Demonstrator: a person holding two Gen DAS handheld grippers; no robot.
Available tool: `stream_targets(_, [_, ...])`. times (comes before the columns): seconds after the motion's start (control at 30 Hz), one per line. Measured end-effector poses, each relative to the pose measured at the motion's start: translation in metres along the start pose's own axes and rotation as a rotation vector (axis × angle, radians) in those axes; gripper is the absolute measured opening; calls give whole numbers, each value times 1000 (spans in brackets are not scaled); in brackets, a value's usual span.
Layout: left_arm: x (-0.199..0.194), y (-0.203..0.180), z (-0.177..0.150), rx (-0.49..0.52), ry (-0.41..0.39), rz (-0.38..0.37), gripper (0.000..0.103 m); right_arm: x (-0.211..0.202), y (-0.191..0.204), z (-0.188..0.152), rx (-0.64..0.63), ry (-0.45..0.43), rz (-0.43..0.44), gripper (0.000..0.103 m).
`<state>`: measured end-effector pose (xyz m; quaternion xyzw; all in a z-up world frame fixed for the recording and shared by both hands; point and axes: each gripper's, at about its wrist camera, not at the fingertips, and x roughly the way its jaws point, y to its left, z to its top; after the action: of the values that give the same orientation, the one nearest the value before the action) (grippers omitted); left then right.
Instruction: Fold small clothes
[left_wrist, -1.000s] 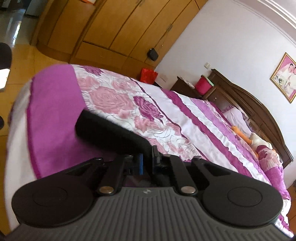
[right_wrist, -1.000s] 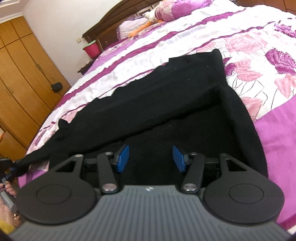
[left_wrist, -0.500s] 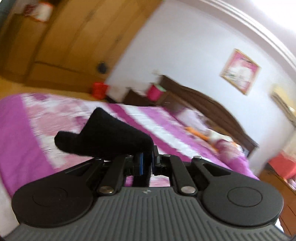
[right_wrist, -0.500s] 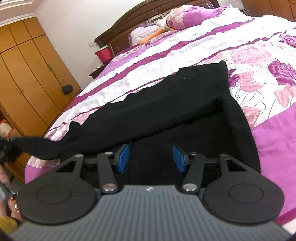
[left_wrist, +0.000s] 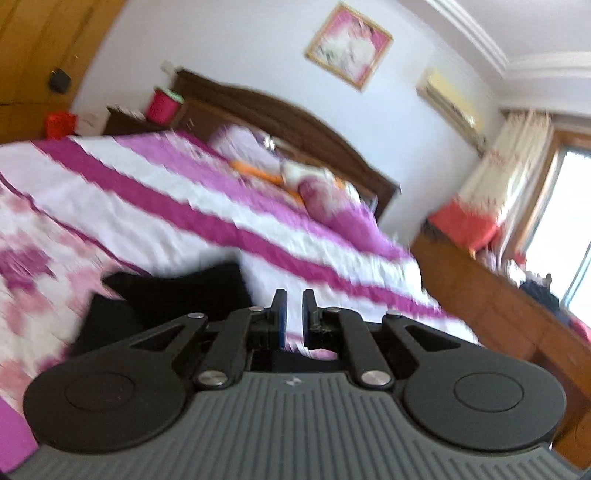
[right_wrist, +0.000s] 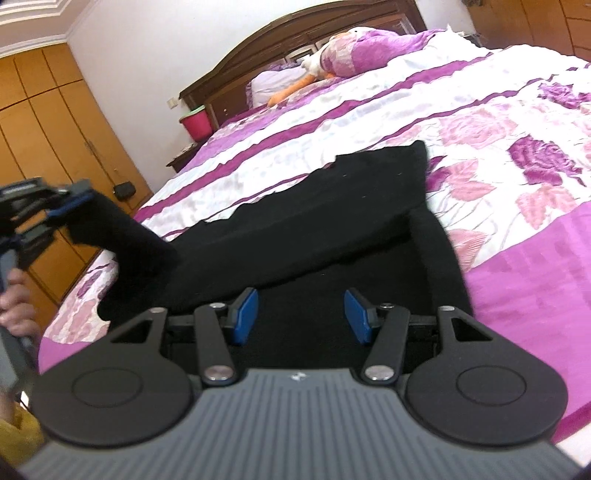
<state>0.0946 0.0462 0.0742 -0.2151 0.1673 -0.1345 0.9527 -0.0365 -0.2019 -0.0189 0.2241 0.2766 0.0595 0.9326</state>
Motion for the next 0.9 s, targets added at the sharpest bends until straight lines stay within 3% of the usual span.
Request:
stream_targets(0.17, [40, -17, -44, 47, 151, 5, 10, 1, -10, -4, 27, 12, -6, 56])
stream_targets(0.33, [67, 2, -76, 36, 274, 29, 11, 5, -16, -7, 38, 37, -17, 56])
stream_targets(0.47, [67, 13, -85, 65, 331, 81, 12, 13, -15, -11, 27, 76, -31, 56])
stream_targets(0.57, [60, 18, -82, 117, 347, 139, 32, 16, -8, -9, 1, 81, -26, 56])
stream_targets(0.63, [47, 24, -79, 138, 333, 175, 52, 17, -4, -7, -11, 82, -22, 56])
stream_targets(0.77, [27, 38, -74, 151, 310, 252, 56, 27, 13, 4, -58, 92, 17, 56])
stream_targets(0.9, [16, 61, -70, 107, 315, 302, 57, 54, 35, 22, -51, 147, 113, 56])
